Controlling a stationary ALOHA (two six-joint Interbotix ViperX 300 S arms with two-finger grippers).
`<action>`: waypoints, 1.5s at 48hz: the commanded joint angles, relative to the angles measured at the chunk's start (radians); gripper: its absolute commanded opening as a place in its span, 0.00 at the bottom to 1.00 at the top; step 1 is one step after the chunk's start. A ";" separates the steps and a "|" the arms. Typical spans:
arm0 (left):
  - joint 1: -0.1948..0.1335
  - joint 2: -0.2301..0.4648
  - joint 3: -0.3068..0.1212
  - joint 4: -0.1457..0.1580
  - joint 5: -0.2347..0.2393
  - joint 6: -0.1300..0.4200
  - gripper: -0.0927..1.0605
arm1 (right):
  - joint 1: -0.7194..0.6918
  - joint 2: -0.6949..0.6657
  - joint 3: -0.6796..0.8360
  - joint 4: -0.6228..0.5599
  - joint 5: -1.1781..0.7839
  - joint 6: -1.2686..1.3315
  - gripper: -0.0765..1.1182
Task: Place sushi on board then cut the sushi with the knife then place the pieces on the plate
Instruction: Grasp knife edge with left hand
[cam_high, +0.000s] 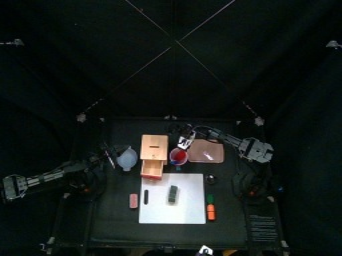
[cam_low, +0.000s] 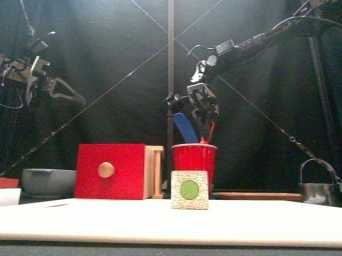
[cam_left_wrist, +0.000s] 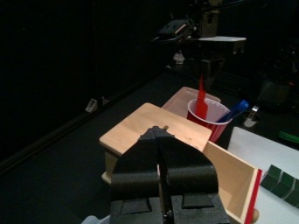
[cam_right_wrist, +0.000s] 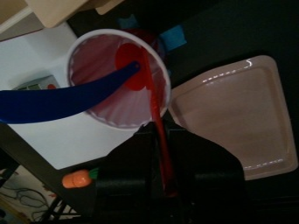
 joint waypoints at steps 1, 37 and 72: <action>0.005 0.006 -0.011 0.000 -0.005 -0.002 0.22 | 0.009 -0.034 -0.025 0.000 0.003 0.003 0.46; -0.002 0.006 -0.028 0.000 -0.005 -0.005 0.22 | 0.028 -0.290 -0.012 -0.110 0.029 0.028 0.46; -0.183 0.084 -0.178 0.064 0.006 0.002 0.22 | 0.339 -0.842 0.655 -0.160 -0.879 0.028 0.46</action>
